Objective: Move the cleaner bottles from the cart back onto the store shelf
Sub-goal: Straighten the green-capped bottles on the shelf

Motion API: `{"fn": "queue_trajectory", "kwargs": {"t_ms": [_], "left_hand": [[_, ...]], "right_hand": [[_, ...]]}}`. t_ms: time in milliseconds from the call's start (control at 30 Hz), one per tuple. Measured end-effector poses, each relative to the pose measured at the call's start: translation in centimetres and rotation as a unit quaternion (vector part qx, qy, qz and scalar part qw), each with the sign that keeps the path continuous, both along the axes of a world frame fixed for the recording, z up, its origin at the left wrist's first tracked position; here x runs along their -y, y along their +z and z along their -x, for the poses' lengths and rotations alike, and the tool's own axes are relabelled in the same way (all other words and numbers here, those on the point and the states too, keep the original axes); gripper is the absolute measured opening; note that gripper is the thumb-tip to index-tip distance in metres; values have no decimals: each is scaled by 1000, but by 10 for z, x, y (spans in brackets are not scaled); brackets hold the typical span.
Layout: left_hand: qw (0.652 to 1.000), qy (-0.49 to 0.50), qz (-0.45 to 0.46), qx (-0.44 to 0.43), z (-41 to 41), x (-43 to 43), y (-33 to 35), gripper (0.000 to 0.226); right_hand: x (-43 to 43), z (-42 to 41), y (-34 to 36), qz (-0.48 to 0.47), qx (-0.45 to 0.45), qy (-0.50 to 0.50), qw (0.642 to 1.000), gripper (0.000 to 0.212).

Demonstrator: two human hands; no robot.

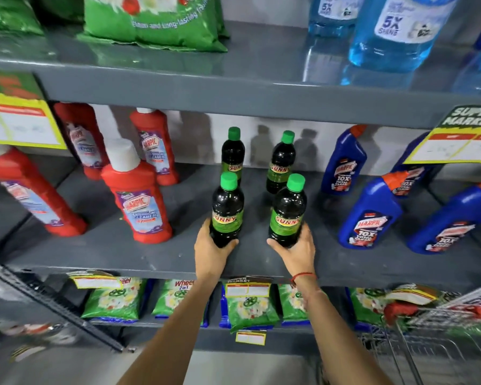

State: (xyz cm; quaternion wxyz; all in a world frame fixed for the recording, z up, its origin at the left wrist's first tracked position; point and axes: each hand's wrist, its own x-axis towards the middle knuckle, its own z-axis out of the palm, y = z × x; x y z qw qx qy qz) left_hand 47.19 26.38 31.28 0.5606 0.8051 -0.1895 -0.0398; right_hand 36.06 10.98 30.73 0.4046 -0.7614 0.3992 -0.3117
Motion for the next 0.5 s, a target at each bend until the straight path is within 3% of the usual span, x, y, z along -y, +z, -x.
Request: {"fn": "queue_trajectory", "kwargs": {"t_ms": [67, 200, 300, 400, 500], "left_hand": [[1000, -1, 19, -17, 0, -11, 3, 76], [993, 54, 100, -12, -5, -52, 9, 55], [985, 103, 141, 9, -19, -91, 12, 33], [976, 162, 140, 47, -43, -132, 13, 23], [963, 225, 131, 76, -77, -170, 13, 34]], "right_hand": [[-13, 5, 1, 8, 39, -45, 998, 87], [-70, 6, 0, 97, 155, -119, 976, 45], [-122, -19, 0, 113, 167, -17, 979, 31], [-164, -67, 6, 64, 109, 156, 980, 45], [-188, -117, 10, -18, 59, 235, 970, 78]]}}
